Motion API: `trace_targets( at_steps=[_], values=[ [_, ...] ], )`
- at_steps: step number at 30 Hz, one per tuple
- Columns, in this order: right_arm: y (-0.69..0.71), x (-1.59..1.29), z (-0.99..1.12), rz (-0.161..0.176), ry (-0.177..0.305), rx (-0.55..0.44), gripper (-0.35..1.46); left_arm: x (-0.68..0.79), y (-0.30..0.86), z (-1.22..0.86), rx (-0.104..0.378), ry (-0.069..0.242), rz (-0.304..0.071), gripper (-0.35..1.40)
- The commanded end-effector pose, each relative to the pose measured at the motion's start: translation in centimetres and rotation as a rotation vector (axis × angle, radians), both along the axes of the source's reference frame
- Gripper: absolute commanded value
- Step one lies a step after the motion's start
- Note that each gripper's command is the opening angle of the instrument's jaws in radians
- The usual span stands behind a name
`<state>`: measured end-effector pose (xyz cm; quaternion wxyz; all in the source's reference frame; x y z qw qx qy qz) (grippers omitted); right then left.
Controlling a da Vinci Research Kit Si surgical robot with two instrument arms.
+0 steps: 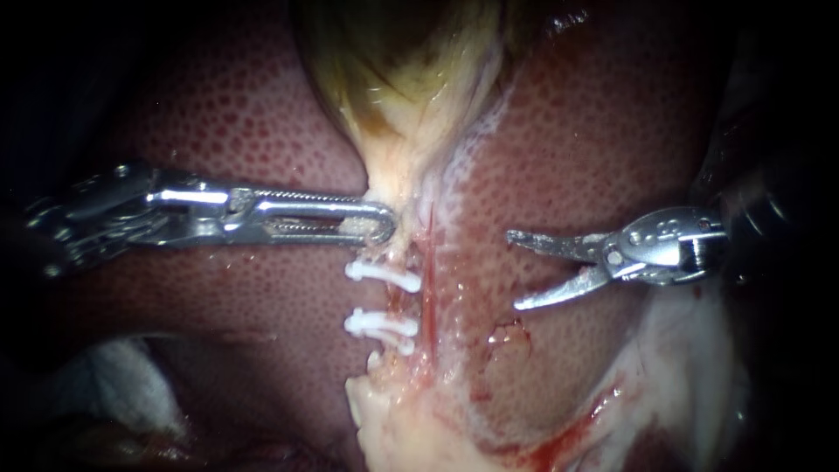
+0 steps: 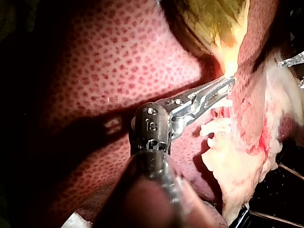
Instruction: Go to the cutting position left tube
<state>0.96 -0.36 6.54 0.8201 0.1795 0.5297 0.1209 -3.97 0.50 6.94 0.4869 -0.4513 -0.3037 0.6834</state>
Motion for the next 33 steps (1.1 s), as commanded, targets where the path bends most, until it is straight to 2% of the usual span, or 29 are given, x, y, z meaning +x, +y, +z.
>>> trace_targets(
  at_steps=[1,3,6,9,12,15,18,21,24,28,33],
  values=[
    [0.00,0.00,0.00,0.001,0.000,0.000,1.43,0.01,0.00,0.00,0.000,-0.001,0.000,-0.35],
    [-0.01,0.00,0.00,0.001,0.000,0.000,1.43,0.04,0.01,-0.02,0.001,-0.002,0.002,-0.35],
    [-0.01,0.00,0.01,0.001,0.000,0.000,1.43,0.15,0.08,-0.13,0.006,-0.005,0.003,-0.35],
    [-0.02,0.01,0.02,0.001,0.000,-0.001,1.43,0.38,0.20,-0.33,0.009,0.004,-0.015,-0.35],
    [-0.03,0.01,0.03,0.001,0.000,-0.002,1.43,0.64,0.33,-0.56,0.017,-0.003,-0.049,-0.35],
    [-0.03,0.02,0.03,0.003,-0.002,-0.003,1.43,0.81,0.42,-0.75,0.003,-0.012,-0.069,-0.35],
    [-0.04,0.03,0.04,-0.001,0.001,-0.002,1.43,0.83,0.44,-0.83,-0.005,-0.012,-0.071,-0.35],
    [-0.07,0.06,0.06,-0.006,0.010,0.000,1.43,0.80,0.40,-0.84,-0.007,-0.012,-0.076,-0.35],
    [-0.15,0.14,0.13,-0.024,0.014,-0.004,1.43,0.79,0.39,-0.84,-0.008,-0.011,-0.077,-0.35],
    [-0.31,0.36,0.34,-0.043,0.005,0.013,1.43,0.79,0.39,-0.87,-0.007,-0.011,-0.077,-0.35],
    [-0.53,0.69,0.73,-0.060,0.005,0.073,1.43,0.78,0.37,-0.91,-0.008,-0.008,-0.082,-0.35]
  ],
)
